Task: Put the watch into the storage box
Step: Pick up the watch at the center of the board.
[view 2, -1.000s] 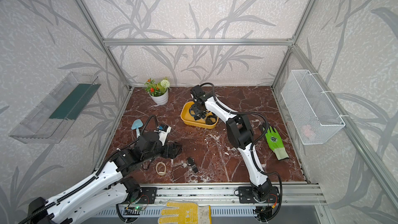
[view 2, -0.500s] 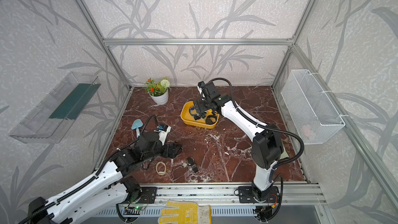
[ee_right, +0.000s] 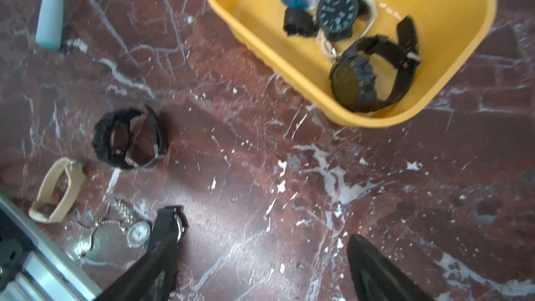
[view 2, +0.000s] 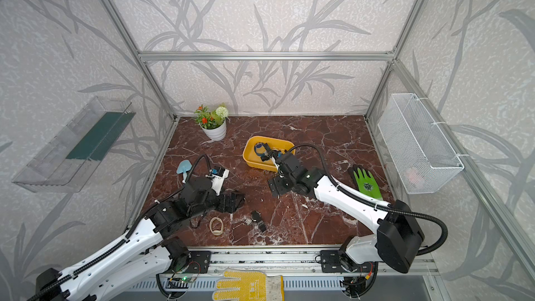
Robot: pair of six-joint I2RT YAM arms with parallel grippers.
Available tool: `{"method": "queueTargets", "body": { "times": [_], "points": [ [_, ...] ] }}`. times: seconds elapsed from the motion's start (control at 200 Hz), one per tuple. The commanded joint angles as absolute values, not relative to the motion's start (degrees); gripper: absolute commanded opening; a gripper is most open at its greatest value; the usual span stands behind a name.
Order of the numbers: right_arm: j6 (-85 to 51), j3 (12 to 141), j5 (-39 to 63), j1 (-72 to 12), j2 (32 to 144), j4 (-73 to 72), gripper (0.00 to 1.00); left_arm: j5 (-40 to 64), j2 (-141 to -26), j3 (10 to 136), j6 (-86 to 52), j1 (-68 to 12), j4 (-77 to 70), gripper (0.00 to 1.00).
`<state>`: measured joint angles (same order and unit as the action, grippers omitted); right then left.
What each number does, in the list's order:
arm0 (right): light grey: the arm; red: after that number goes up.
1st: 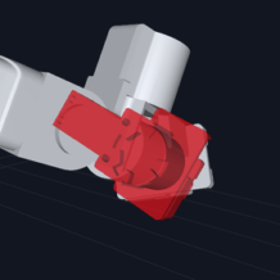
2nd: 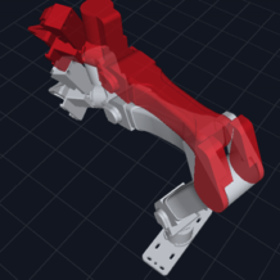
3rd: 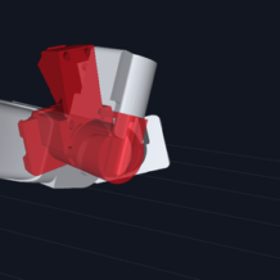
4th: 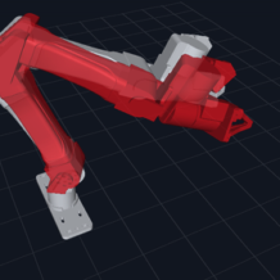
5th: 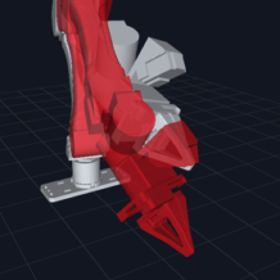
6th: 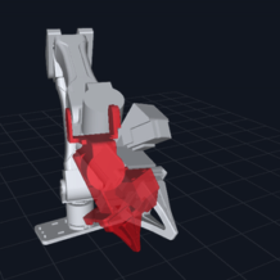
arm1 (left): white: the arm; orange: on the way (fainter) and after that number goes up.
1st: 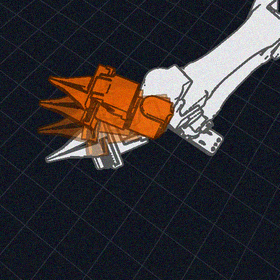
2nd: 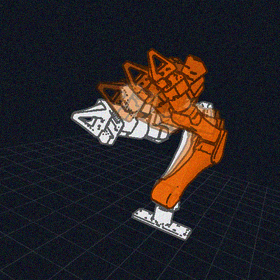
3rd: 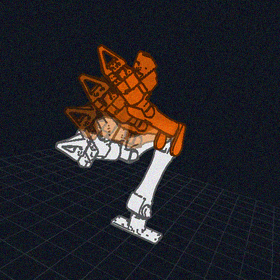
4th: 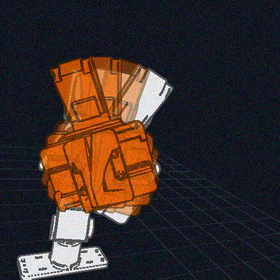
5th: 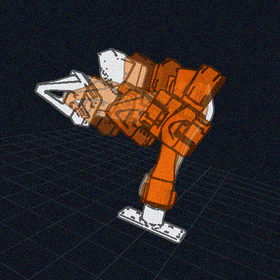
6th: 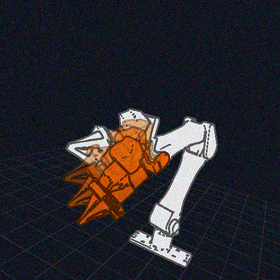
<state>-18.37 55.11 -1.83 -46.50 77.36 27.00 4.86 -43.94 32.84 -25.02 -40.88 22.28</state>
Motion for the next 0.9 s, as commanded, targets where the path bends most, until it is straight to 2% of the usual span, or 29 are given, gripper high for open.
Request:
{"method": "queueTargets", "body": {
  "times": [0.0,0.125,0.25,0.575,0.895],
  "points": [
    [-22.5,52.2,-4.7,-50.7,73.8,27.3,0.86,6.6,-43.2,32.5,-26.6,-41.1,23.1,0.99],
    [-25.6,49.5,-4.8,-56.2,72.2,24.9,0.75,8.4,-43.7,34.0,-27.9,-41.5,27.6,0.99],
    [-26.8,47.1,-5.1,-62.2,73.7,20.6,0.7,6.6,-42.5,33.1,-29.9,-44.3,30.9,0.99],
    [-27.9,45.6,-5.6,-71.2,82.3,16.2,0.64,0.4,-33.7,29.1,-34.1,-49.8,33.7,0.99],
    [-27.3,48.2,-6.8,-71.8,87.7,15.7,0.63,-2.9,-30.9,27.1,-35.7,-52.8,34.8,0.99]
  ]
}}
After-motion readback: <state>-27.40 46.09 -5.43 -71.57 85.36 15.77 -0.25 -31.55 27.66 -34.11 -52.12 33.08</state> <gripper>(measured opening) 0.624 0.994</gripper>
